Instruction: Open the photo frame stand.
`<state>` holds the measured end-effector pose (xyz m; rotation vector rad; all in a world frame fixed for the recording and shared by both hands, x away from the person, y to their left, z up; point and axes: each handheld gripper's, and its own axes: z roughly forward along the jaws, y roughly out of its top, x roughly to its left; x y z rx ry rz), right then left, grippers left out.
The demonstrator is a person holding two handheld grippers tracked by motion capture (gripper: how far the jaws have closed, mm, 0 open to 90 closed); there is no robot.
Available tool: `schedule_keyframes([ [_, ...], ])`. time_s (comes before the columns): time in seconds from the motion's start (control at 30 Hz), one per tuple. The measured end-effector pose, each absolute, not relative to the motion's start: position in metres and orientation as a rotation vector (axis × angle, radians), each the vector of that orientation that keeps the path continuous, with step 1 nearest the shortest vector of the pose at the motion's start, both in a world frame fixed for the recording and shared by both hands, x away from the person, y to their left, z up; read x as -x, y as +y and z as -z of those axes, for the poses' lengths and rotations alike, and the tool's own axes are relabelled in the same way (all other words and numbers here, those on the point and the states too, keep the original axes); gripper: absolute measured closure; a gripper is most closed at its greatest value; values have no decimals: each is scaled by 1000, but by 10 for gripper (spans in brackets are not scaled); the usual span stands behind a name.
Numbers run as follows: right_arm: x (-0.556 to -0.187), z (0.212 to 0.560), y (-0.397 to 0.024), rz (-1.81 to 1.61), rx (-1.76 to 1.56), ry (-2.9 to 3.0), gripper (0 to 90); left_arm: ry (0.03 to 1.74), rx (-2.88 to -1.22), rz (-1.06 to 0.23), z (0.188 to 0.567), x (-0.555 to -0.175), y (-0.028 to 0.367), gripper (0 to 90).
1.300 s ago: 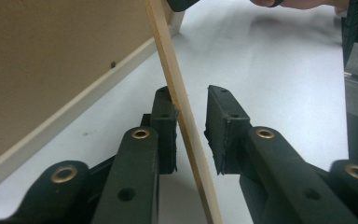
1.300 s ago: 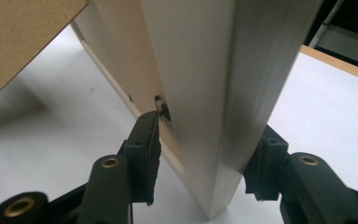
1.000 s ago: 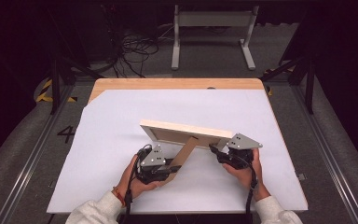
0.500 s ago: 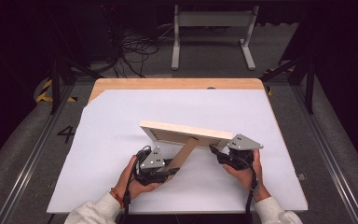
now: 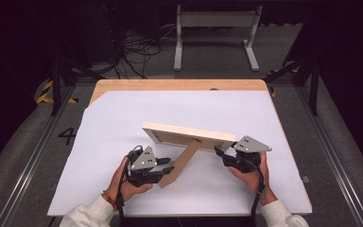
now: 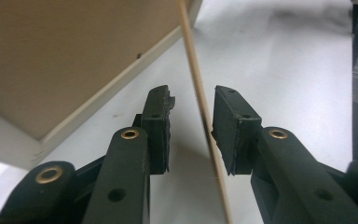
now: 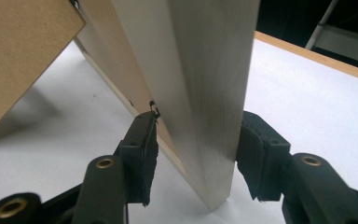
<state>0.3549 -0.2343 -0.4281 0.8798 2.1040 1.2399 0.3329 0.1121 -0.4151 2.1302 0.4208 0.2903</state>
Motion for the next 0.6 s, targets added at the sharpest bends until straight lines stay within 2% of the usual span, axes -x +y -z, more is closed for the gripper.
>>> schedule_keyframes([
  [0.6,-346,417,-244,-1271,-856,2109,508,499,-2107,-363,411,-341,139,668],
])
